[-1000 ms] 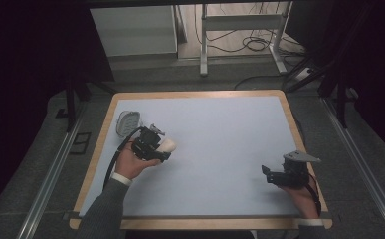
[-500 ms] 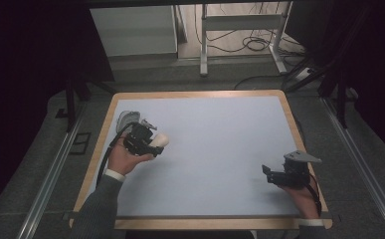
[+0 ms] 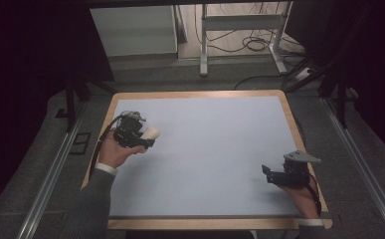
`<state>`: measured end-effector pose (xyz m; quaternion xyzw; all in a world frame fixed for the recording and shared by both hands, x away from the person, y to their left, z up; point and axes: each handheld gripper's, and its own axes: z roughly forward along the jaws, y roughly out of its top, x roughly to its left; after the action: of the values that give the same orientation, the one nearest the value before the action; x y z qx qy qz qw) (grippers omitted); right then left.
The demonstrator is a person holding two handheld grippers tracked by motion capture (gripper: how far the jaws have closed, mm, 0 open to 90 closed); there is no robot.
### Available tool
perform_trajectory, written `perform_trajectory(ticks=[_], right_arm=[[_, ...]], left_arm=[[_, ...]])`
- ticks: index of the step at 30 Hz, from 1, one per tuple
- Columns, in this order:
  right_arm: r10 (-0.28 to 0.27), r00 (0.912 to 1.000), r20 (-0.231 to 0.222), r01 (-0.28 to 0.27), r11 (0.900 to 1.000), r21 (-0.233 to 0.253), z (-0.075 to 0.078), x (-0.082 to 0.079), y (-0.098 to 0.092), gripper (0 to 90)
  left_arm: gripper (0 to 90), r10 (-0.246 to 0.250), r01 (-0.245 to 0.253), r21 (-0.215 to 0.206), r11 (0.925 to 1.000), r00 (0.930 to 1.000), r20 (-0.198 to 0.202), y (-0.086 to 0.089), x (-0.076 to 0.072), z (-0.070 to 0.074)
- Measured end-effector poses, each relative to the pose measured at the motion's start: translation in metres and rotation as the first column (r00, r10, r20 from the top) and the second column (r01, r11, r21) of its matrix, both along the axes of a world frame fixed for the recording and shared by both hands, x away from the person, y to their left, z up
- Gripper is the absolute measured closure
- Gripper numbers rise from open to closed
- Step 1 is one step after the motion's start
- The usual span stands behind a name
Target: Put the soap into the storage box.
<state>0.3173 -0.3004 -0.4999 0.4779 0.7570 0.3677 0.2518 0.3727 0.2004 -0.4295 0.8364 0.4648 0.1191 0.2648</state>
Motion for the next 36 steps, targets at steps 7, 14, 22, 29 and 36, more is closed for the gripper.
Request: perform_trajectory(ticks=[7,14,22,29,36], right_arm=[[-0.001,1.0000,-0.001,0.001,1.000,0.001,0.000,0.000,0.000,7.7],[0.000,1.0000,-0.004,0.000,1.000,0.000,-0.001,0.000,0.000,7.6],[0.000,1.0000,-0.005,0.000,1.000,-0.002,-0.001,0.001,-0.001,7.7],[-0.003,1.0000,-0.008,0.003,1.000,-0.004,-0.002,0.001,-0.001,7.7],[-0.005,1.0000,-0.007,0.005,1.000,-0.005,-0.002,0.001,-0.001,7.7]], left_arm=[[49.5,0.029,-0.029,-0.001,0.9996,0.9995,-0.013,0.008,0.007,-0.001],[49.5,0.077,-0.077,0.010,0.9970,0.9969,-0.018,0.017,0.018,0.000],[49.5,0.127,-0.127,-0.004,0.9919,0.9916,-0.023,0.029,0.032,-0.004],[49.5,0.165,-0.165,-0.005,0.9863,0.9854,-0.043,0.037,0.044,-0.009],[49.5,0.215,-0.215,-0.011,0.9765,0.9761,-0.036,0.043,0.055,-0.012]])
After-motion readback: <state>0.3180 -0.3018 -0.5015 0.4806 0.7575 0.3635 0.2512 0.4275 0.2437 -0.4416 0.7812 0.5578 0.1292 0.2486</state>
